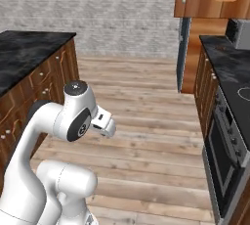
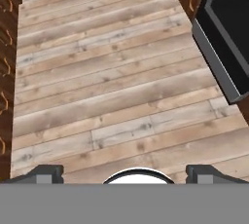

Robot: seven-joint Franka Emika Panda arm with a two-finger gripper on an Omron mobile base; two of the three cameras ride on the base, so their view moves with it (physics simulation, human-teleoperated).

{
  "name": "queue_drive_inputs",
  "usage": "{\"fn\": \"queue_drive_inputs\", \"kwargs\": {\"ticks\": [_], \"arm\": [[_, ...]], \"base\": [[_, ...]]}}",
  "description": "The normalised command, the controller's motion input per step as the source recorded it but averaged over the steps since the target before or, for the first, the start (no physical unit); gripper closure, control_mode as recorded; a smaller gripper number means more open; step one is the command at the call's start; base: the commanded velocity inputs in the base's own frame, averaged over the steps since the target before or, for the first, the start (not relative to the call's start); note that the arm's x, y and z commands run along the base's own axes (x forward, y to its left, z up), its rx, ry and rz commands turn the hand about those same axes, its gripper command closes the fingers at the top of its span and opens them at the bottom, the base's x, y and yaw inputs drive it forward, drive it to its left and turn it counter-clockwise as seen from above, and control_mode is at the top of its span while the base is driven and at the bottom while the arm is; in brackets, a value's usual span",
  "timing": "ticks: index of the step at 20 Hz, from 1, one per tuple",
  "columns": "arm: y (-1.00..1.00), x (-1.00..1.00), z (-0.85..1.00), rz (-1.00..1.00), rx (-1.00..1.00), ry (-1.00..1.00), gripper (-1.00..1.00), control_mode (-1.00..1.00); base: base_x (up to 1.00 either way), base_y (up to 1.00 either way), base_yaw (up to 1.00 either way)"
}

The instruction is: Move the cutting board and knife to the sink. Then move spray from the cabinet to the counter.

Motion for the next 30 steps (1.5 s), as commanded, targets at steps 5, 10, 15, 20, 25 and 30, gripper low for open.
{"fn": "queue_drive_inputs", "kwargs": {"ticks": [5, 10, 15, 20, 25, 30], "arm": [[0.00, 0.00, 0.00, 0.00, 0.00, 0.00, -1.00, 1.00], [0.00, 0.00, 0.00, 0.00, 0.00, 0.00, -1.00, 1.00], [0.00, 0.00, 0.00, 0.00, 0.00, 0.00, -1.00, 1.00], [0.00, 0.00, 0.00, 0.00, 0.00, 0.00, -1.00, 1.00], [0.00, 0.00, 0.00, 0.00, 0.00, 0.00, -1.00, 1.00], [0.00, 0.00, 0.00, 0.00, 0.00, 0.00, -1.00, 1.00]], "base": [[0.72, 0.36, 0.00], [0.64, 0.56, 0.00], [0.71, 0.45, 0.00], [0.78, 0.12, 0.00], [0.80, 0.12, 0.00], [0.81, 0.13, 0.00]]}}
